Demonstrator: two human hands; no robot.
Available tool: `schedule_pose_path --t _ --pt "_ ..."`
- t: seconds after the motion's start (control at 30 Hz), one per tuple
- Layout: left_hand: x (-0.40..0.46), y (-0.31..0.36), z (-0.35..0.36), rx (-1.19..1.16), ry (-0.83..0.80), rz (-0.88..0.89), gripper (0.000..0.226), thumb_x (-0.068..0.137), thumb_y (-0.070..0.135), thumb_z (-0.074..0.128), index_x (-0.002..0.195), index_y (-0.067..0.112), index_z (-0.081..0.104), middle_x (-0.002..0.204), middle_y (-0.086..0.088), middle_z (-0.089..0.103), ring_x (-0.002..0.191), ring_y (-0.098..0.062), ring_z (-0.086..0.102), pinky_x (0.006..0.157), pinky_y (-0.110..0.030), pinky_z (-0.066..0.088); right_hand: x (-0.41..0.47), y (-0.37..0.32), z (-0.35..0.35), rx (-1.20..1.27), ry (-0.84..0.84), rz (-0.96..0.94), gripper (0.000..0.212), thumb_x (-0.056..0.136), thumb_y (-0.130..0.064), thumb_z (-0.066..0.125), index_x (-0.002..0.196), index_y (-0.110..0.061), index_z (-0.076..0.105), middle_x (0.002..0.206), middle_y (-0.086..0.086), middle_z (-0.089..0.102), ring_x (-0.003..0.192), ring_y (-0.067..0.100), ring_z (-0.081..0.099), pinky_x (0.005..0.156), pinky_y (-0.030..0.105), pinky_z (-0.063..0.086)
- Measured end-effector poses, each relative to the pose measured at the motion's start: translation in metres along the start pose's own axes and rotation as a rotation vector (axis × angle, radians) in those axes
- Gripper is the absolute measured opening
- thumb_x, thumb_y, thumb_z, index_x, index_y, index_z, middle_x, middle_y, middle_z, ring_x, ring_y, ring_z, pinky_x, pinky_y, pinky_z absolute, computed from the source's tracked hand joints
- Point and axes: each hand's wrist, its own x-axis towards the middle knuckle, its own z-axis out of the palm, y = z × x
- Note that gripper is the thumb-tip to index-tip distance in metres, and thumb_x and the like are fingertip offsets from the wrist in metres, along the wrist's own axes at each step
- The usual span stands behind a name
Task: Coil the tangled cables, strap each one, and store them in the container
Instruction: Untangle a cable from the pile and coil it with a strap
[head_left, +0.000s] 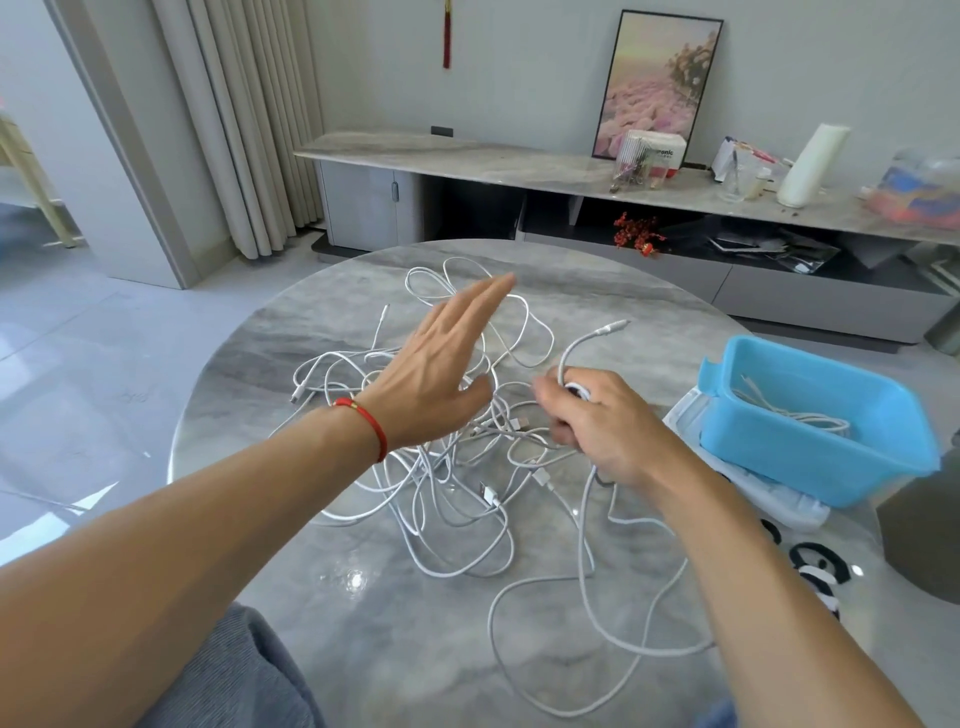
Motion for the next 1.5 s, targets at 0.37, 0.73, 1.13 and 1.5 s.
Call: schedule_pose_path --t 0.37,0.73,1.13,1.5 --pt "0.009 0.009 0.0 0.166 -0.007 0.232 0.012 0.095 0.001 0.058 0.099 0.007 0.068 0.112 -0.009 0.069 0.114 -0.026 0.059 0.094 -0.042 0.047 -0.013 -0.004 -0.009 0.365 -0.305 -0.083 0.018 0.098 -0.022 0.065 0.098 -0.004 0.072 0.09 0.016 0.072 0.069 0.019 0.059 0.066 0.027 0.05" --pt "0.001 -0.002 -0.009 0.063 0.037 -0.486 0.025 0.098 0.018 0.043 0.089 0.011 0.065 0.073 -0.008 0.063 0.072 -0.033 0.06 0.061 -0.029 0.047 -0.015 -0.007 0.001 0.22 -0.134 -0.162 0.031 0.092 -0.037 0.071 0.12 -0.025 0.07 0.113 -0.004 0.077 0.11 0.01 0.071 0.103 0.038 0.053" --pt "0.003 0.018 -0.005 0.084 -0.08 -0.374 0.024 0.095 0.015 0.049 0.072 0.02 0.053 0.06 0.006 0.043 0.06 -0.025 0.044 0.056 -0.029 0.032 -0.013 -0.02 0.021 0.42 0.042 -0.106 0.059 0.086 -0.02 0.083 0.137 -0.021 0.053 0.084 -0.002 0.072 0.061 0.017 0.069 0.055 0.028 0.055" --pt "-0.002 0.039 0.001 -0.788 -0.459 -0.449 0.056 0.102 0.059 0.031 0.092 0.011 0.058 0.064 -0.002 0.041 0.058 -0.017 0.025 0.052 -0.027 0.022 -0.01 -0.006 -0.01 0.327 0.075 -0.131 0.047 0.087 -0.013 0.082 0.126 -0.034 0.067 0.097 0.017 0.069 0.069 0.02 0.064 0.056 0.025 0.049"
